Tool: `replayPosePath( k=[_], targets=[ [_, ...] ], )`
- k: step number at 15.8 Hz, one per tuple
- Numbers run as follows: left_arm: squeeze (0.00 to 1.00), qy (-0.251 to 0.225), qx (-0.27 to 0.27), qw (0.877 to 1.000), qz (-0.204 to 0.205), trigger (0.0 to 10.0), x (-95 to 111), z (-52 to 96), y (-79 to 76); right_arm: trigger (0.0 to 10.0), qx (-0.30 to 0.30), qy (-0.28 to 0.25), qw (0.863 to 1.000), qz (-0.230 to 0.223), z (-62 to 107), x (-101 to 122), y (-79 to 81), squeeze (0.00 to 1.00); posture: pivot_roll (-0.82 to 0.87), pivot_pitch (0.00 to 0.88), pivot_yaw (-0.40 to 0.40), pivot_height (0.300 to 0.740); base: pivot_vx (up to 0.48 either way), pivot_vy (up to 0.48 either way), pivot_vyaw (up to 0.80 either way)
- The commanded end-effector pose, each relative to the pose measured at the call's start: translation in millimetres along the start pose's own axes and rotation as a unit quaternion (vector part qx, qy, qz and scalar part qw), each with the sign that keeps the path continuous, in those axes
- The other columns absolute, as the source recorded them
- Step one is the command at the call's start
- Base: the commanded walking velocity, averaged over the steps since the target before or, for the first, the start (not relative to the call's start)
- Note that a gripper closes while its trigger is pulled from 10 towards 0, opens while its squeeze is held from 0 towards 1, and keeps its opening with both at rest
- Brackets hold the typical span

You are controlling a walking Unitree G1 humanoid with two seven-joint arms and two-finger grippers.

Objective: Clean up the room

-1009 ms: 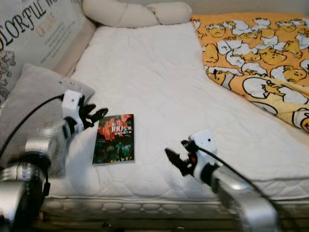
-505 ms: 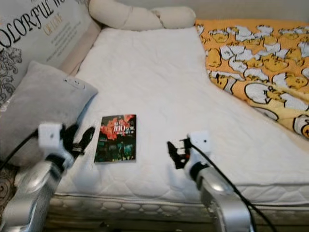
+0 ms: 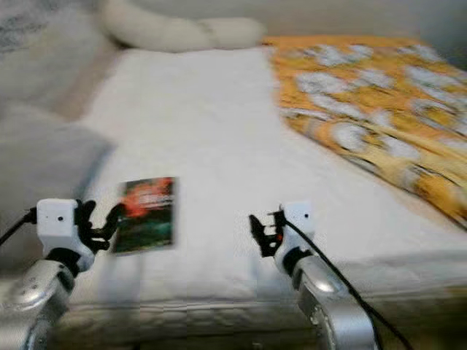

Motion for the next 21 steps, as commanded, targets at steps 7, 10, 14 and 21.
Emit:
replayPosePath(
  k=[7,10,14,21],
  targets=[
    [0.00,0.017,0.002,1.000,-0.008,10.0,-7,9.6,0.0,10.0,-0.037,-0.029,0.997,0.065,-0.8,7,-6.2,0.00,-0.04,0.000,0.005,0.740,0.000,-0.288,0.00],
    [0.00,0.011,0.002,1.000,-0.026,10.0,-4,3.5,-2.5,10.0,-0.049,-0.039,0.996,0.063,-1.8,10,-16.9,0.00,-0.02,0.000,-0.006,0.740,0.000,-0.290,0.00],
    [0.00,0.000,0.010,1.000,-0.029,10.0,0,-3.7,-2.7,10.0,-0.048,-0.049,0.996,0.055,-6.6,13,-16.1,0.00,-0.02,0.000,-0.013,0.740,0.000,-0.356,0.00],
    [0.68,0.015,-0.019,1.000,-0.009,10.0,3,-13.6,-11.8,10.0,-0.058,-0.067,0.995,0.039,-7.6,18,-21.9,0.00,-0.02,0.000,0.014,0.740,0.000,-0.425,0.00]
  ],
)
Point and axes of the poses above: a point about 5 cm out from each wrist's last joint towards the gripper, its own z axis pointing back from the gripper into the wrist, its own x axis along the axis of the wrist's last joint, y = z × x, the point moved 3 cm from there along -z, pointing out of the wrist towards the gripper, and after that the axes turned 9 degrees about z, right-handed, at the moved point
